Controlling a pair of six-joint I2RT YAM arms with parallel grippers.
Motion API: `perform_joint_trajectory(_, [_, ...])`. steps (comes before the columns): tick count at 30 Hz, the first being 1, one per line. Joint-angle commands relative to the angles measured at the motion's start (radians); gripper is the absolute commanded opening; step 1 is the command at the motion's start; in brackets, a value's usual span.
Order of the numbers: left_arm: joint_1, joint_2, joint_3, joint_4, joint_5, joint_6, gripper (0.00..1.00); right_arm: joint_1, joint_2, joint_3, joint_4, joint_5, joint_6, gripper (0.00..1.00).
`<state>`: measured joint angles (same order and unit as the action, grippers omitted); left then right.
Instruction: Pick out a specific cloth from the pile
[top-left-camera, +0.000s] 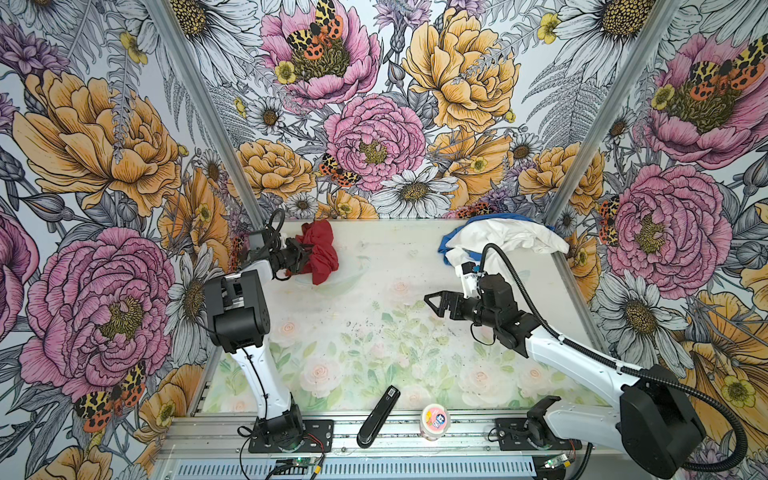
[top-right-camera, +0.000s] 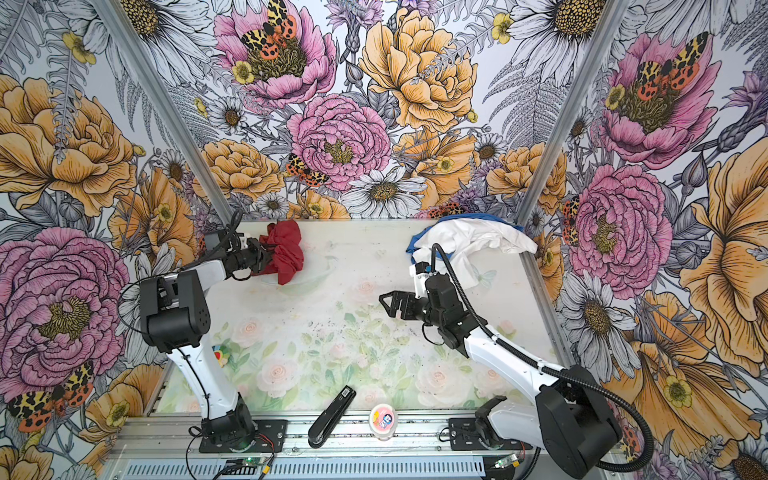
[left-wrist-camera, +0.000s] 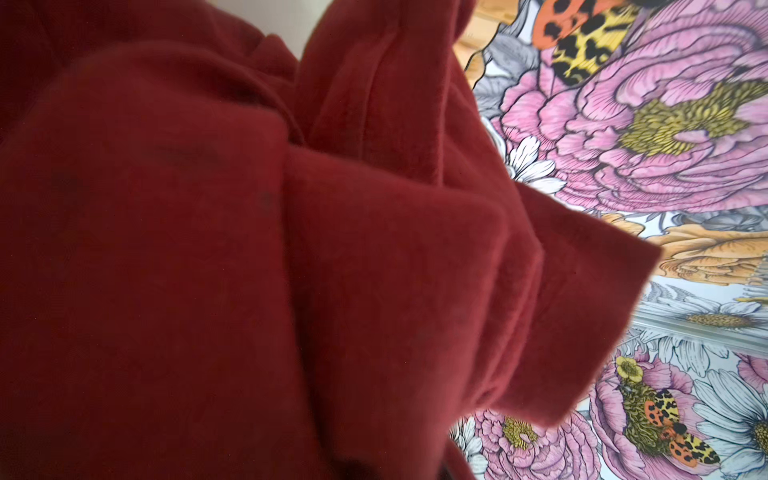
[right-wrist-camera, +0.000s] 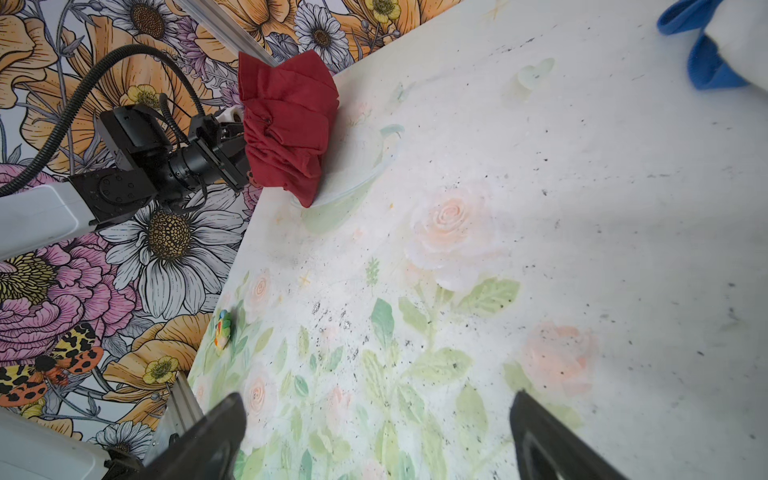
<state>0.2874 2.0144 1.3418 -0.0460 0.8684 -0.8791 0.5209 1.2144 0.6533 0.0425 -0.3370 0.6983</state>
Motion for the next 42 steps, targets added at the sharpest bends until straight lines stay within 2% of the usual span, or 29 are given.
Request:
perform_joint_trajectory(1, [0.046,0.018,0.095,-0.154,-0.037,0.133,0.00,0.007,0.004,0.012,0.019,0.007,0.006,0.99])
perform_joint_trajectory(3, [0.056,0.038,0.153,-0.326,-0.122,0.264,0.00,0.007,0.005,0.008,0.018,0.010,0.006,0.99])
perform_joint_trajectory(7, [0.084,0.077,0.156,-0.335,-0.119,0.310,0.00,0.008,0.010,0.008,0.017,0.007,0.006,0.99])
perform_joint_trajectory(11, [0.102,0.114,0.191,-0.401,-0.181,0.390,0.00,0.008,0.019,0.012,0.019,0.006,0.004,0.99])
perform_joint_trajectory(20, [0.055,0.171,0.283,-0.542,-0.468,0.548,0.00,0.008,0.019,0.008,0.024,0.006,0.010,0.99])
perform_joint_trajectory(28, [-0.071,0.278,0.433,-0.668,-0.480,0.703,0.00,0.007,0.002,0.003,0.011,0.011,0.009,0.99])
perform_joint_trajectory(32, [-0.092,0.315,0.504,-0.697,-0.484,0.730,0.00,0.007,-0.003,0.000,0.007,0.015,0.008,0.99])
perform_joint_trajectory(36, [-0.098,0.293,0.522,-0.698,-0.562,0.744,0.19,0.007,-0.004,0.003,0.005,0.016,0.010,0.99])
perform_joint_trajectory(39, [-0.094,0.265,0.520,-0.698,-0.567,0.761,0.26,0.008,-0.007,0.003,0.008,0.017,0.012,0.99])
perform_joint_trajectory(42, [-0.096,0.231,0.516,-0.696,-0.559,0.784,0.39,0.008,-0.009,0.000,0.013,0.013,0.013,0.99])
